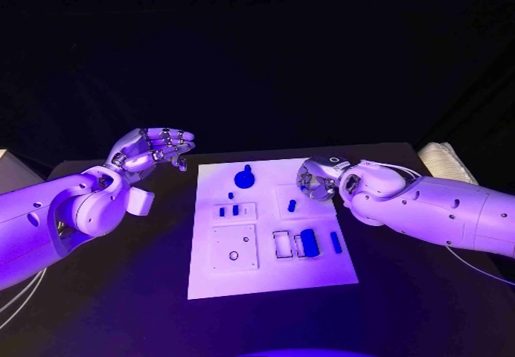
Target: Assemble the parts on the task board
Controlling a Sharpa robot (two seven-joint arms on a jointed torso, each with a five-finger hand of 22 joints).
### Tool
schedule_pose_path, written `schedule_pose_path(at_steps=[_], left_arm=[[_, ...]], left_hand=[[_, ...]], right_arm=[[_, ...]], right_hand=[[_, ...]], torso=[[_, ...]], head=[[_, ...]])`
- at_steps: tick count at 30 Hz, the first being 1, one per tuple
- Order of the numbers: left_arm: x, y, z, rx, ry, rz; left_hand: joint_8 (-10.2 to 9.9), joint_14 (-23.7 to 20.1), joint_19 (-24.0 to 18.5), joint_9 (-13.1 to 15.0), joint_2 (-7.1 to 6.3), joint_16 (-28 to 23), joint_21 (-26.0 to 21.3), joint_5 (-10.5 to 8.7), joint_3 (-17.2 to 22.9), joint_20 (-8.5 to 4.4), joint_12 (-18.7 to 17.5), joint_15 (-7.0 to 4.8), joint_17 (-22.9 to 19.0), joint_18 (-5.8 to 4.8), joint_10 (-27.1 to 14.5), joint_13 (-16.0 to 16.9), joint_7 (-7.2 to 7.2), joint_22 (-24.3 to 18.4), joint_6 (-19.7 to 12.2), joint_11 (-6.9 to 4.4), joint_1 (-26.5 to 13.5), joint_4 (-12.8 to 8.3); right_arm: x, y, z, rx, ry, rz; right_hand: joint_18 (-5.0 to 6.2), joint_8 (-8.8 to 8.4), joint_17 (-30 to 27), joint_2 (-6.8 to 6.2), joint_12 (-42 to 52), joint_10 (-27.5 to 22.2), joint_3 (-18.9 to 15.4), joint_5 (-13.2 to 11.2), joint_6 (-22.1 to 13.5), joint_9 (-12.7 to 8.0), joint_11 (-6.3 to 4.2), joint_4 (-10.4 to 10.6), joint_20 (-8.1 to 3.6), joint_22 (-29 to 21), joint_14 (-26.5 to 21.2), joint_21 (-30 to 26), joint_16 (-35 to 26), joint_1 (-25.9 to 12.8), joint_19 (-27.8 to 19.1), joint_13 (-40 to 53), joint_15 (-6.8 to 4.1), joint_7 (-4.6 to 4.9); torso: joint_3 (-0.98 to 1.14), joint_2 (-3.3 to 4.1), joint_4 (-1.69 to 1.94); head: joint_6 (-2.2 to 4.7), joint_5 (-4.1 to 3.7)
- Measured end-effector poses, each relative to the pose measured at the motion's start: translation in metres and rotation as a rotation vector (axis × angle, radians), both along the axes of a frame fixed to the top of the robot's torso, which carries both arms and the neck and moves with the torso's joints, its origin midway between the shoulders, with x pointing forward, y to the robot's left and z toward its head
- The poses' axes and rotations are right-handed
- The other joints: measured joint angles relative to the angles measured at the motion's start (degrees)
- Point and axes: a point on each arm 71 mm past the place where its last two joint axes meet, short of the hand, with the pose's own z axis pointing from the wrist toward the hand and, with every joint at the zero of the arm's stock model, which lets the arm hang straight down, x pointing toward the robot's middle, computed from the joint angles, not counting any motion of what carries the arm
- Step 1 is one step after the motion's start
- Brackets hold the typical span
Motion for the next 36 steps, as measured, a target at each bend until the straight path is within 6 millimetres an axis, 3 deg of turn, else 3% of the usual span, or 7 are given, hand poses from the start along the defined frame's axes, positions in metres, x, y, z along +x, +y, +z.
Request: schedule_pose_path(at_steps=[3, 4, 9, 19, 36], left_arm=[[0.000, 0.000, 0.000, 0.000, 0.001, -0.002], [0.000, 0.000, 0.000, 0.000, 0.002, -0.003], [0.000, -0.001, 0.000, 0.002, 0.005, -0.006], [0.001, -0.001, -0.001, 0.006, 0.009, -0.010], [0.003, 0.001, -0.002, 0.014, 0.013, -0.003]], left_hand=[[0.0, 0.0, 0.0, 0.0, 0.00, 0.2, 0.0, 0.00, 0.0, 0.00, 0.0, 0.00, 0.1, 0.00, 0.2, 0.0, 0.00, 0.0, 0.0, 0.20, 0.0, 0.0], [0.0, 0.0, 0.0, 0.0, 0.00, 0.2, 0.0, 0.00, 0.0, 0.00, 0.0, -0.01, 0.1, 0.00, 0.2, 0.0, 0.00, 0.0, 0.0, 0.21, 0.0, 0.0], [0.0, 0.2, 0.2, 0.0, 0.00, 0.2, 0.0, 0.00, 0.0, 0.21, 0.0, -0.21, 0.1, 0.00, 0.2, 0.0, 0.00, 0.0, 0.0, 0.21, 0.0, 0.0], [0.0, 0.2, 0.2, -0.1, 0.00, 0.2, 0.0, 0.00, 0.0, 0.21, 0.0, -0.21, 0.1, 0.00, 0.2, 0.0, 0.00, 0.0, 0.0, 0.21, 0.0, 0.0], [0.0, 0.2, 0.2, -0.3, 0.00, 0.2, 0.0, 0.00, 0.0, 0.21, 0.0, -0.21, 0.3, 0.00, 0.0, 0.0, 0.23, 0.1, -0.8, 0.43, 0.0, -0.3]], right_arm=[[0.000, 0.001, -0.001, 0.003, -0.003, -0.008], [0.000, 0.001, -0.001, 0.004, -0.004, -0.010], [-0.001, 0.003, -0.002, 0.007, -0.011, -0.022], [-0.003, 0.005, -0.001, 0.030, -0.049, -0.037], [-0.014, -0.005, 0.019, 0.161, -0.186, -0.049]], right_hand=[[-0.05, 0.68, 1.2, 0.38, -0.1, 0.5, 0.6, 0.4, 0.3, 0.7, -0.19, -0.6, 0.10, 2.4, 0.0, 1.9, 1.3, 0.4, 0.3, 0.2, -0.01, 0.09], [-0.84, 0.89, 1.8, 0.53, -0.2, 0.7, 1.0, 0.7, 0.4, 0.9, -0.11, -1.0, -0.02, 3.6, -0.1, 2.9, 1.8, 0.5, 0.4, 0.2, -0.13, 0.02], [-0.88, 1.52, 2.6, 0.75, -0.5, 0.9, 2.1, 1.0, 0.4, 2.0, 0.00, -2.1, -0.09, 5.8, -0.2, 4.5, 2.5, 0.8, 0.5, 0.4, -0.19, 0.02], [-0.88, 1.97, 2.2, 0.75, -0.4, 1.0, 2.6, 1.0, 0.4, 2.5, 0.04, -2.4, -0.09, 6.5, -0.2, 5.1, 2.5, 0.8, 0.5, 0.7, -0.18, 0.01], [-0.87, 2.20, 2.1, 0.75, -0.4, 1.0, 2.9, 0.6, 0.3, 2.8, 0.04, -2.6, -0.09, 6.9, 0.0, 5.5, 2.5, 0.8, 0.5, 0.7, -0.39, 0.01]], torso=[[0.00, -0.01, -0.01], [0.00, -0.01, -0.01], [0.04, -0.08, 0.00], [0.03, -0.15, -0.01], [0.00, -0.15, -0.06]], head=[[-0.08, -0.02], [-0.14, -0.01], [-0.26, 0.12], [-0.23, 0.16], [-0.10, 0.59]])
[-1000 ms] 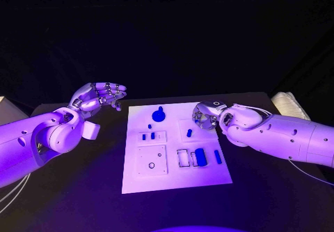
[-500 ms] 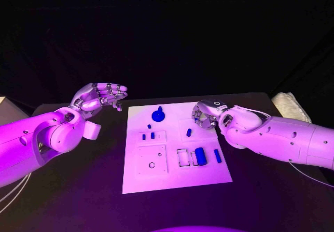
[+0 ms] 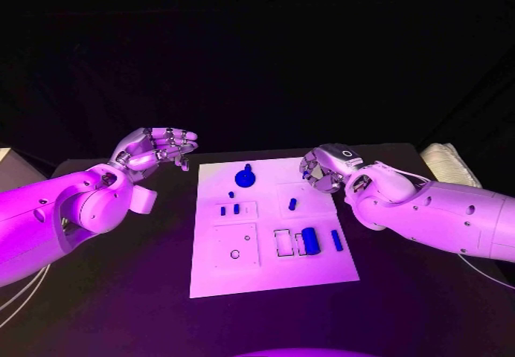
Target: Assemble the parts on the task board
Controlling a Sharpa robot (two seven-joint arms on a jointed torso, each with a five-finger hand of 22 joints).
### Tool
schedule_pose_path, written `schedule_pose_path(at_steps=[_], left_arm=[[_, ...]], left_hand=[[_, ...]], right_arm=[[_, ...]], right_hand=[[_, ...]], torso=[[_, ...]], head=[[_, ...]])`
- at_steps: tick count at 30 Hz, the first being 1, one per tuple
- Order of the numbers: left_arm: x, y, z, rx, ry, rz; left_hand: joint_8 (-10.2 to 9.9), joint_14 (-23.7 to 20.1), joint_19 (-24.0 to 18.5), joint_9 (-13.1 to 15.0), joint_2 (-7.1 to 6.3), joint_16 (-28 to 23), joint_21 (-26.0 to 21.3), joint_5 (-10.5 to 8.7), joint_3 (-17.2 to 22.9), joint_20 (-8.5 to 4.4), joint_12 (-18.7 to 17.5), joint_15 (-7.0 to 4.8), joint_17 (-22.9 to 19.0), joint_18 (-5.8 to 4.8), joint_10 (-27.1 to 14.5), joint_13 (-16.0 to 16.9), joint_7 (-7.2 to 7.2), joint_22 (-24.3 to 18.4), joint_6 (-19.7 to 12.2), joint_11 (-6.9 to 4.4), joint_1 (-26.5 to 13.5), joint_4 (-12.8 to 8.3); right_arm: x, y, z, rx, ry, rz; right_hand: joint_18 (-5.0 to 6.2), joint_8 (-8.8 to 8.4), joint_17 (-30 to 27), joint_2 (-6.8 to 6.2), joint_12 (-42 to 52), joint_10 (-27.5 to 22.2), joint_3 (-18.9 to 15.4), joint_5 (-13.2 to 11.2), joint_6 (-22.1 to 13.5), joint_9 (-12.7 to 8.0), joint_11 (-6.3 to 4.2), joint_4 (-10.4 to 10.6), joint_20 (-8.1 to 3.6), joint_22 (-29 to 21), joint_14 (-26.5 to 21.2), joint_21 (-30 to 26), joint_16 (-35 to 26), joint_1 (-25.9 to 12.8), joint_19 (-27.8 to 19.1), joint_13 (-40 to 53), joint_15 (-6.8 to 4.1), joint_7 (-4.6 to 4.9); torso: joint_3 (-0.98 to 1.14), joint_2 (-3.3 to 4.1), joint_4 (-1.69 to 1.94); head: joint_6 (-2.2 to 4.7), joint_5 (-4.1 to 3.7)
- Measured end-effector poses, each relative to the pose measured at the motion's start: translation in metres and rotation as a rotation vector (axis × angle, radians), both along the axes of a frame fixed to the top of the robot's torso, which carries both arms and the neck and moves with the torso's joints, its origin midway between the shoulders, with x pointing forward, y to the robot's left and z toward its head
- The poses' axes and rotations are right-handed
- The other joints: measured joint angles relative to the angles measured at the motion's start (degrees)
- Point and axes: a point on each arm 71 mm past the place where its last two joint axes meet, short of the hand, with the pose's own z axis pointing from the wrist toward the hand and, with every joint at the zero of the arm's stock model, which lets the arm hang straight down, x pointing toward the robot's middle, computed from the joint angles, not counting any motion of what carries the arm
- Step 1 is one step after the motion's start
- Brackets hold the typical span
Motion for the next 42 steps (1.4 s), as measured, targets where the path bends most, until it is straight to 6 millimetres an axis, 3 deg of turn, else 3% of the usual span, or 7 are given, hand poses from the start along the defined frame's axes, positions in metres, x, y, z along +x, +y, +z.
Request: schedule_pose_path(at_steps=[4, 12, 24, 29, 42], left_arm=[[0.000, 0.000, 0.000, 0.001, 0.001, 0.001], [0.001, -0.002, -0.001, 0.002, 0.003, -0.002], [0.001, -0.006, -0.001, 0.000, 0.007, -0.011], [0.000, -0.008, -0.001, -0.001, 0.010, -0.015], [-0.001, -0.011, -0.001, 0.000, 0.016, -0.020]], left_hand=[[0.0, 0.0, 0.0, 0.0, 0.00, 0.0, 0.0, 0.00, 0.0, 0.00, 0.0, 0.00, 0.0, 0.00, 0.0, 0.0, 0.00, 0.0, 0.0, 0.00, 0.0, 0.0], [0.0, 0.0, 0.0, -0.1, 0.00, 0.0, 0.0, 0.00, 0.0, 0.00, 0.0, 0.00, 0.0, 0.00, -0.2, 0.0, 0.20, 0.0, -0.2, 0.20, 0.0, 0.0], [0.0, 0.0, 0.0, -0.1, 0.00, 0.0, 0.0, 0.00, 0.0, 0.00, 0.0, 0.00, 0.0, 0.00, -0.2, 0.0, 0.20, 0.0, -0.2, 0.19, 0.0, 0.0], [0.0, -0.2, 0.0, -0.1, 0.00, 0.0, 0.0, 0.00, 0.0, 0.00, 0.0, 0.22, 0.1, 0.00, -0.2, 0.0, 0.20, 0.0, -0.2, 0.20, 0.0, 0.0], [0.0, -0.2, 0.0, -0.1, 0.00, 0.0, 0.0, 0.00, 0.0, 0.00, 0.0, 0.22, 0.1, 0.00, -0.3, 0.0, 0.20, 0.0, -0.2, 0.32, 0.0, 0.0]], right_arm=[[-0.012, 0.005, 0.006, 0.045, -0.007, 0.031], [-0.044, 0.039, 0.009, 0.127, 0.017, 0.141], [-0.075, 0.092, -0.011, 0.164, 0.079, 0.278], [-0.083, 0.109, -0.025, 0.151, 0.109, 0.312], [-0.089, 0.122, -0.042, 0.094, 0.147, 0.319]], right_hand=[[0.00, 0.00, 0.0, 0.12, 0.0, 0.0, 0.0, -0.1, 0.0, 0.0, 0.00, 0.0, 0.00, 0.1, 0.0, 0.0, 0.0, 0.0, 0.0, 0.0, 0.00, -0.01], [0.01, -0.01, -0.1, 0.27, -0.2, 0.0, 0.1, -0.2, -0.1, 0.1, 0.00, -0.1, 0.00, 0.1, 0.0, 0.0, 0.0, -0.2, 0.0, 0.0, 0.01, -0.08], [0.01, -0.04, -0.2, 0.27, -0.3, 0.0, 0.1, 0.1, -0.2, 0.2, 0.00, -0.2, 0.00, -0.3, 0.0, 0.0, 0.0, -0.2, 0.0, 0.0, 0.01, -0.13], [0.01, -0.05, -0.4, 0.27, -0.3, 0.0, 0.4, 0.0, -0.2, 0.3, 0.00, -0.2, 0.00, -0.3, 0.0, 0.0, 0.0, -0.2, 0.0, 0.0, 0.01, -0.15], [0.01, 0.17, -0.6, 0.26, -0.3, 0.0, 0.4, -0.1, -0.4, 0.3, 0.00, -0.2, 0.00, -0.3, 0.0, 0.0, 0.0, -0.2, 0.0, 0.0, 0.01, -0.17]], torso=[[-0.01, 0.00, -0.01], [0.00, 0.03, -0.04], [-0.08, 0.02, 0.03], [-0.12, 0.05, 0.08], [-0.08, 0.10, 0.03]], head=[[0.18, 0.29], [0.19, 1.17], [-0.84, 3.21], [-1.39, 3.59], [-2.27, 4.60]])
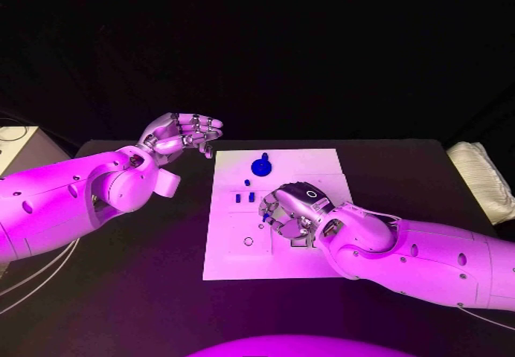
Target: Assemble the parts on the task board
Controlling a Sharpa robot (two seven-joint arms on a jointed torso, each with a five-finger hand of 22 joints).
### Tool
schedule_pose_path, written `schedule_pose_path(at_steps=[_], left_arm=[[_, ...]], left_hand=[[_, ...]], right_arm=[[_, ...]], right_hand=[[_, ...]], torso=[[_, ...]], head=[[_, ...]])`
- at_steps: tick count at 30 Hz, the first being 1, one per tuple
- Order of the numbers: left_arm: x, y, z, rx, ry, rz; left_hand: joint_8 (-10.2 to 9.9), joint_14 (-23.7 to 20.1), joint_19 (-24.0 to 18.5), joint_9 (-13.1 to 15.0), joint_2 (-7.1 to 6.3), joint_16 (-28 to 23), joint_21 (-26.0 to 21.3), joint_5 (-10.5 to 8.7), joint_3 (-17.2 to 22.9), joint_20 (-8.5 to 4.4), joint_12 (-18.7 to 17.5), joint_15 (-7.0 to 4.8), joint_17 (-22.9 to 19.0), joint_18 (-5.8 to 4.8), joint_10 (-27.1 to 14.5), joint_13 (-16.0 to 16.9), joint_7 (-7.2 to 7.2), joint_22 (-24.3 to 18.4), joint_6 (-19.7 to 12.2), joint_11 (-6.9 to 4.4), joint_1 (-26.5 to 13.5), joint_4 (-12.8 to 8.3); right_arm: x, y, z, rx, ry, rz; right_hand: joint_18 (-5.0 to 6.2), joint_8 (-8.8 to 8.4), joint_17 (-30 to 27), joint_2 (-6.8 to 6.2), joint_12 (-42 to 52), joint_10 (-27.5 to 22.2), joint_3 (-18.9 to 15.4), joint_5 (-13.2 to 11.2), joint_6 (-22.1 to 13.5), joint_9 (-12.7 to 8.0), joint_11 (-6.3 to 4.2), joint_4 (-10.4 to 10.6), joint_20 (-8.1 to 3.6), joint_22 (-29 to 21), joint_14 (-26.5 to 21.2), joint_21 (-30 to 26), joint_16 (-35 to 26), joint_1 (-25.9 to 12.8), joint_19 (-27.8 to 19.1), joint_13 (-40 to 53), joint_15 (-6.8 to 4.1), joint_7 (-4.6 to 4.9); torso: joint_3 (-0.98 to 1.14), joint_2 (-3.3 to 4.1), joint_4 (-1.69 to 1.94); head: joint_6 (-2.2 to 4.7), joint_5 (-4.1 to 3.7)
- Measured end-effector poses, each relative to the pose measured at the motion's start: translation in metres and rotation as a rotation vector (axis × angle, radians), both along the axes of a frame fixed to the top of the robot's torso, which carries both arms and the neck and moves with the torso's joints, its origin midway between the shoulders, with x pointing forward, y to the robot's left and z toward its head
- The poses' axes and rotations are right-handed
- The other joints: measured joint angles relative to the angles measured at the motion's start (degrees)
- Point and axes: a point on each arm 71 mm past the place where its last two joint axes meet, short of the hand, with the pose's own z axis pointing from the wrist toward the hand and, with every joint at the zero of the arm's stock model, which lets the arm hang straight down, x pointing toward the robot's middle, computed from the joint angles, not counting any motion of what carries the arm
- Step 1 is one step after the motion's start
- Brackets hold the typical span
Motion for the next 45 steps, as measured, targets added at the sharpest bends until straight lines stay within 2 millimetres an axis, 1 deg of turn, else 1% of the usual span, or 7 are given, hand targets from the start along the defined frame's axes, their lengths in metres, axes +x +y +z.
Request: schedule_pose_path(at_steps=[2, 10, 21, 24, 33, 41, 45], left_arm=[[0.000, 0.000, 0.000, 0.000, 0.001, 0.000], [0.000, -0.001, 0.000, 0.001, 0.003, -0.002], [0.000, -0.001, 0.000, 0.002, 0.006, -0.003], [0.000, -0.001, 0.000, 0.002, 0.007, -0.004], [0.000, -0.001, -0.001, 0.002, 0.010, -0.008], [0.000, -0.001, -0.001, 0.002, 0.012, -0.011], [0.000, -0.001, -0.001, 0.002, 0.014, -0.013]], left_hand=[[0.0, 0.0, 0.0, 0.0, 0.00, 0.0, 0.0, 0.00, 0.0, 0.00, 0.0, 0.00, 0.0, 0.00, -0.1, 0.0, 0.00, 0.0, 0.0, 0.08, 0.0, 0.0], [0.0, 0.0, 0.0, 0.0, 0.00, 0.0, 0.0, 0.00, 0.0, 0.00, 0.0, 0.00, 0.0, 0.00, -0.1, 0.0, 0.00, 0.0, 0.0, 0.08, 0.0, 0.0], [0.0, 0.0, 0.0, 0.0, 0.00, 0.0, 0.0, 0.00, 0.0, 0.00, 0.0, 0.00, 0.0, 0.00, -0.1, 0.0, 0.00, 0.0, 0.0, 0.08, 0.0, 0.0], [0.0, 0.0, 0.0, 0.0, 0.00, 0.0, 0.0, 0.00, 0.0, 0.00, 0.0, 0.00, 0.0, 0.00, -0.1, 0.0, 0.21, 0.0, -0.2, 0.08, 0.0, 0.0], [0.0, 0.0, 0.0, 0.0, 0.00, 0.0, 0.0, 0.00, -0.2, 0.00, 0.0, 0.00, 0.0, 0.00, -0.1, 0.0, 0.21, 0.0, -0.2, 0.08, 0.0, 0.2], [0.0, 0.0, 0.0, 0.0, 0.00, 0.0, 0.0, 0.00, -0.2, 0.00, 0.0, 0.00, 0.1, 0.00, -0.1, 0.0, 0.21, 0.0, -0.2, 0.08, 0.0, 0.2], [0.0, 0.0, 0.0, 0.0, 0.00, 0.0, 0.0, 0.00, -0.2, 0.00, 0.0, 0.00, 0.1, -0.01, -0.1, 0.0, 0.21, 0.0, -0.2, 0.08, 0.0, 0.2]], right_arm=[[-0.001, 0.003, -0.002, -0.007, 0.005, 0.005], [-0.005, 0.009, -0.006, -0.029, 0.016, 0.015], [-0.006, 0.011, -0.009, -0.046, 0.018, 0.016], [-0.006, 0.011, -0.010, -0.051, 0.016, 0.013], [-0.005, 0.011, -0.010, -0.060, 0.002, 0.005], [-0.006, 0.013, -0.010, -0.063, -0.010, 0.004], [-0.006, 0.014, -0.011, -0.065, -0.014, 0.003]], right_hand=[[0.00, 0.00, 0.0, 0.00, 0.0, 0.0, 0.0, 0.0, 0.0, 0.0, 0.00, 0.0, 0.00, 0.0, 0.0, 0.0, 0.0, 0.0, 0.0, 0.0, 0.00, 0.01], [0.00, 0.00, -0.1, 0.00, -0.1, 0.0, 0.0, 0.2, -0.1, 0.1, 0.00, 0.0, 0.00, 0.0, 0.0, 0.0, 0.0, 0.0, 0.0, 0.0, 0.00, 0.05], [0.00, -0.05, -0.1, -0.01, -0.3, 0.0, 0.0, 0.2, -0.1, 0.1, 0.01, 0.0, 0.00, 0.0, 0.0, 0.0, 0.0, 0.0, 0.0, 0.0, 0.00, 0.10], [0.00, -0.11, -0.2, -0.01, -0.1, 0.0, 0.0, 0.2, 0.0, 0.1, 0.01, 0.0, 0.00, 0.0, 0.0, 0.0, 0.0, 0.0, 0.0, 0.0, 0.00, 0.19], [0.01, 0.01, -0.2, -0.02, -0.1, 0.0, -0.1, 0.2, 0.2, 0.1, 0.02, 0.0, 0.00, -0.1, 0.0, 0.0, 0.0, 0.0, 0.0, 0.0, 0.00, 0.06], [0.01, 0.02, -0.2, -0.03, -0.1, 0.0, 0.1, 0.0, 0.2, 0.2, 0.02, -0.3, 0.00, -0.1, 0.0, 0.0, 0.0, 0.0, 0.0, 0.0, 0.00, 0.05], [0.00, 0.02, -0.2, -0.03, -0.1, 0.0, 0.1, -0.1, 0.2, 0.2, 0.02, -0.3, 0.00, -0.1, 0.0, 0.0, 0.0, 0.0, 0.0, 0.0, 0.00, 0.05]], torso=[[0.04, 0.01, -0.03], [0.04, 0.01, -0.01], [0.00, 0.01, 0.00], [0.00, -0.01, 0.00], [-0.01, -0.01, 0.00], [0.00, -0.01, -0.01], [0.04, -0.01, -0.03]], head=[[-0.16, 0.15], [-0.52, 0.44], [-0.81, 0.56], [-0.88, 0.56], [-0.91, 0.51], [-0.73, 0.50], [-0.72, 0.48]])
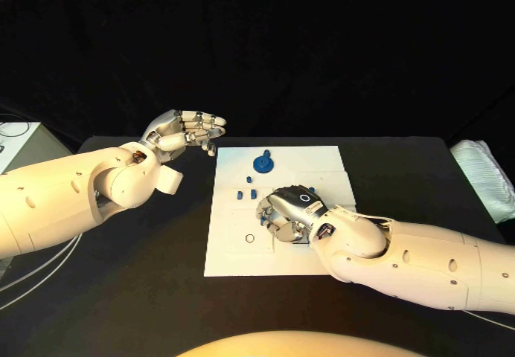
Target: Assemble the parts on the task board
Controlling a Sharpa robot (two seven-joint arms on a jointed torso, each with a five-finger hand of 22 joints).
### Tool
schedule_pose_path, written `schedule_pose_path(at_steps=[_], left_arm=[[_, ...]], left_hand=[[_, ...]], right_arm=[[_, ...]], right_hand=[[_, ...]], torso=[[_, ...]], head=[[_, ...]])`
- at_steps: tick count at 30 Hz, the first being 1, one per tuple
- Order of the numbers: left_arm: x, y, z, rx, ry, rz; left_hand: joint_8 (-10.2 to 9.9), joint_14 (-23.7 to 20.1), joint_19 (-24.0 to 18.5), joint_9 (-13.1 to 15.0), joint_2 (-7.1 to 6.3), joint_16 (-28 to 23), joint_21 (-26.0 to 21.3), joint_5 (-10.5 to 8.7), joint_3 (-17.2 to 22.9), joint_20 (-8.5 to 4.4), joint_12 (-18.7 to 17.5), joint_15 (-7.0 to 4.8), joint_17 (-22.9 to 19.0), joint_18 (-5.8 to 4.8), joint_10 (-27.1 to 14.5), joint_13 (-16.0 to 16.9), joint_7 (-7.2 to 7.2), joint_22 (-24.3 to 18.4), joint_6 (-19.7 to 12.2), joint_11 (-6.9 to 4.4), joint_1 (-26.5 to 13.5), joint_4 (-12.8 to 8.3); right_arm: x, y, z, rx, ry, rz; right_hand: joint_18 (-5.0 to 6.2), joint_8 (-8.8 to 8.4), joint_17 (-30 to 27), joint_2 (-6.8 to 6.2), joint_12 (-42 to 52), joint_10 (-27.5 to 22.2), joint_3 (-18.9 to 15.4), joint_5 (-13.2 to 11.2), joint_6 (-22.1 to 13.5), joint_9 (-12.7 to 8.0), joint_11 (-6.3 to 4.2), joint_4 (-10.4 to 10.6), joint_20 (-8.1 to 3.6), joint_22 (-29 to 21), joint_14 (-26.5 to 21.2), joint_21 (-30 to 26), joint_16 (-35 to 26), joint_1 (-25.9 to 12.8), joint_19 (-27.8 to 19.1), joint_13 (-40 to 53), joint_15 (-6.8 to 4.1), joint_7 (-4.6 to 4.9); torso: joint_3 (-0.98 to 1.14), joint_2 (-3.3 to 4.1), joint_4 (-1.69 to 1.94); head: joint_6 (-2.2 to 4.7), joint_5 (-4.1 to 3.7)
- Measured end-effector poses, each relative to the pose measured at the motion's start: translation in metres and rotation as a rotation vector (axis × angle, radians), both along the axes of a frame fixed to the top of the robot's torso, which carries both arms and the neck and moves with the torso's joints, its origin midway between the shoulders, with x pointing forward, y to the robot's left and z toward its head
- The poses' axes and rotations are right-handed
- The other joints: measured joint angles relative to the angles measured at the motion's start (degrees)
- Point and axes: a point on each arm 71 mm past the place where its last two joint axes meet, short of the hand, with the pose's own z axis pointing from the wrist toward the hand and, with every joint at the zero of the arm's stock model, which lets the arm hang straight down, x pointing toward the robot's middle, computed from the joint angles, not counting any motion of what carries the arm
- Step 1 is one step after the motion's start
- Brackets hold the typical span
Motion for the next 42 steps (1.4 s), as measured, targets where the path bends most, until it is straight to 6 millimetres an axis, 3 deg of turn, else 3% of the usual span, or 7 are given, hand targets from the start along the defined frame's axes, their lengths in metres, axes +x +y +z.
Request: schedule_pose_path(at_steps=[20, 42], left_arm=[[-0.0005, -0.0007, -0.0004, 0.001, 0.008, -0.009], [-0.0004, 0.0000, -0.0014, 0.005, 0.020, -0.016]], left_hand=[[0.0, 0.0, 0.0, 0.0, 0.00, 0.0, 0.0, 0.00, 0.0, 0.00, 0.0, 0.00, 0.0, 0.00, 0.0, 0.0, 0.00, 0.0, 0.0, 0.00, 0.0, 0.0], [0.0, -0.2, 0.0, 0.0, 0.00, 0.0, 0.0, 0.00, 0.0, 0.00, 0.0, 0.21, 0.0, 0.00, -0.1, 0.0, -0.01, 0.0, 0.0, 0.14, 0.0, 0.0]], right_arm=[[0.0033, 0.0038, -0.0006, -0.026, -0.015, 0.010], [-0.0055, -0.0003, -0.0026, -0.005, -0.034, 0.018]], right_hand=[[0.01, 0.05, -0.2, 0.20, -0.3, 0.0, 0.2, 0.2, -0.2, 0.3, 0.00, 0.2, 0.00, -0.1, 0.0, 0.0, 0.0, -0.2, 0.0, 0.0, 0.00, -0.02], [0.00, 0.15, -0.1, 0.34, -0.1, 0.0, 0.3, 0.0, -0.3, 0.3, 0.00, 0.0, 0.00, 0.3, 0.0, 0.0, 0.0, -0.3, 0.0, 0.0, 0.00, 0.07]], torso=[[-0.07, -0.02, 0.02], [0.03, -0.02, 0.02]], head=[[-0.31, 0.02], [-0.32, 0.10]])
